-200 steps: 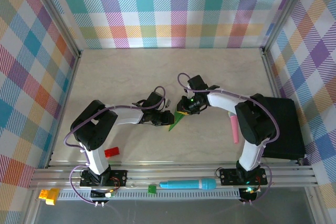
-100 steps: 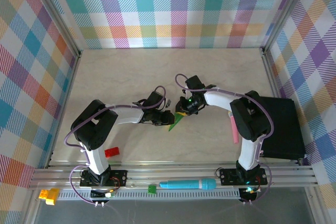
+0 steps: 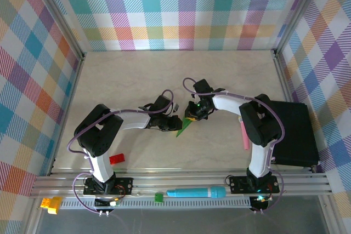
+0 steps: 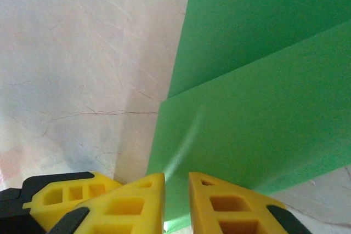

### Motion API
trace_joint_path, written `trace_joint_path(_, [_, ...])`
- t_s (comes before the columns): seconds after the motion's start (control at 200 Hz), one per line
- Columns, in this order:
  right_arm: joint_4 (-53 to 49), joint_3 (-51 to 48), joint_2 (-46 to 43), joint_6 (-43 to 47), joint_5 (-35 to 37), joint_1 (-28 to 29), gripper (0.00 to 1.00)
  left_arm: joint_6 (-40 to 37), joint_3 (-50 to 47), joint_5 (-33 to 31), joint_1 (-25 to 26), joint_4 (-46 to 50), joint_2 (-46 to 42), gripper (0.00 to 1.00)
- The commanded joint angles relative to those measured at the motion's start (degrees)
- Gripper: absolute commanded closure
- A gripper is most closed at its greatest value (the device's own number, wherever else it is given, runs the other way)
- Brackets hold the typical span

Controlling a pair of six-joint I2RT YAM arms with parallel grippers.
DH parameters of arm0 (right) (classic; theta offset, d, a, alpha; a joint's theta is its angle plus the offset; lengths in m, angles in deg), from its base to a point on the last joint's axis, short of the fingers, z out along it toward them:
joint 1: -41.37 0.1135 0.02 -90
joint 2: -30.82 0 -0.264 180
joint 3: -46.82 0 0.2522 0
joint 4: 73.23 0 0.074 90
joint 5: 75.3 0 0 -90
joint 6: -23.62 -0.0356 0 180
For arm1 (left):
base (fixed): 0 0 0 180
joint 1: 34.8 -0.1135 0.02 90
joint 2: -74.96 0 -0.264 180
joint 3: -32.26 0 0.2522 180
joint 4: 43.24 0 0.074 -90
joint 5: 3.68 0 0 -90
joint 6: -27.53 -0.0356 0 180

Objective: Fold a paper plane with a square sheet of paper (pick it up from the middle)

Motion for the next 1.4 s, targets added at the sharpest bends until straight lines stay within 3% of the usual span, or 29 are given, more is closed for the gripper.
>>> trace_joint_path(0.0, [-1.37, 0.80, 1.31, 0.88, 0.73, 0.38, 0.82, -1.48, -1.62, -5.54, 0.34, 3.34, 4.39, 0.81])
trace_joint_path(1.395, [1.99, -6.27, 1.53, 1.73, 1.96, -0.35, 0.85, -1.01, 0.15, -6.59, 0.48, 6.79, -1.10, 0.86])
